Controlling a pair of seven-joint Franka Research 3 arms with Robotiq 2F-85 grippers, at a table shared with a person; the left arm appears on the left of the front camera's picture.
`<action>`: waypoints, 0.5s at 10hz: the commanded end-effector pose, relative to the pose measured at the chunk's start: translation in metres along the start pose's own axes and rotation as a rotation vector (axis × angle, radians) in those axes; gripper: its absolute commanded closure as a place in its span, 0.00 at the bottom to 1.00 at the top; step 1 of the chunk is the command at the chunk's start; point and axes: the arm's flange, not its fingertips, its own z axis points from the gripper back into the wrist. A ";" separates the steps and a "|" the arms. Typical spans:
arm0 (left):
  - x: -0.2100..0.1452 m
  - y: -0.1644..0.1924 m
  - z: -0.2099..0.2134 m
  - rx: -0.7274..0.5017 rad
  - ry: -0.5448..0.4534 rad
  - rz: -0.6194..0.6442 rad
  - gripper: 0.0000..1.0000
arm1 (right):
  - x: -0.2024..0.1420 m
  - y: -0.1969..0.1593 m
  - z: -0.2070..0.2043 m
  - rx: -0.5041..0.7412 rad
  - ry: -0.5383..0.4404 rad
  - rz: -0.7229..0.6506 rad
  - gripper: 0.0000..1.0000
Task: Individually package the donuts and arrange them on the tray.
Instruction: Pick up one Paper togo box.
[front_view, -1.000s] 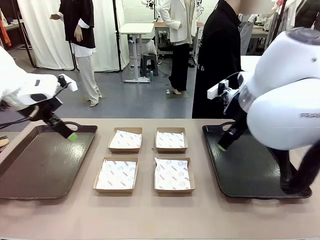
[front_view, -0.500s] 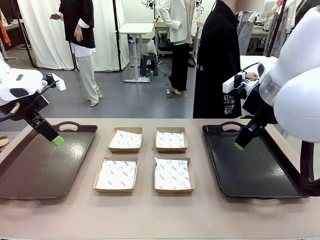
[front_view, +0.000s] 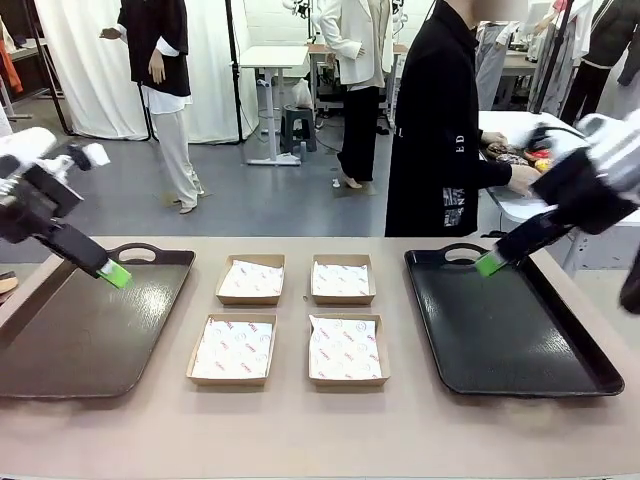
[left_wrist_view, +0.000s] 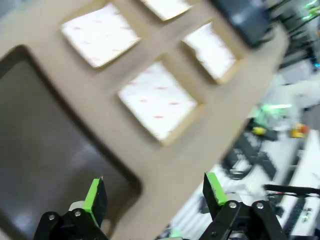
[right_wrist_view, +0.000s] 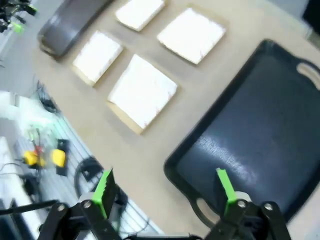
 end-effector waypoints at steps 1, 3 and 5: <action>-0.018 0.016 0.028 -0.480 -0.177 0.227 0.00 | -0.080 -0.037 0.006 0.734 -0.386 -0.309 0.00; -0.034 0.033 0.038 -0.624 -0.234 0.345 0.00 | -0.112 -0.068 0.010 0.835 -0.398 -0.401 0.00; -0.053 0.057 0.057 -0.640 -0.331 0.436 0.00 | -0.128 -0.101 0.015 0.865 -0.326 -0.559 0.00</action>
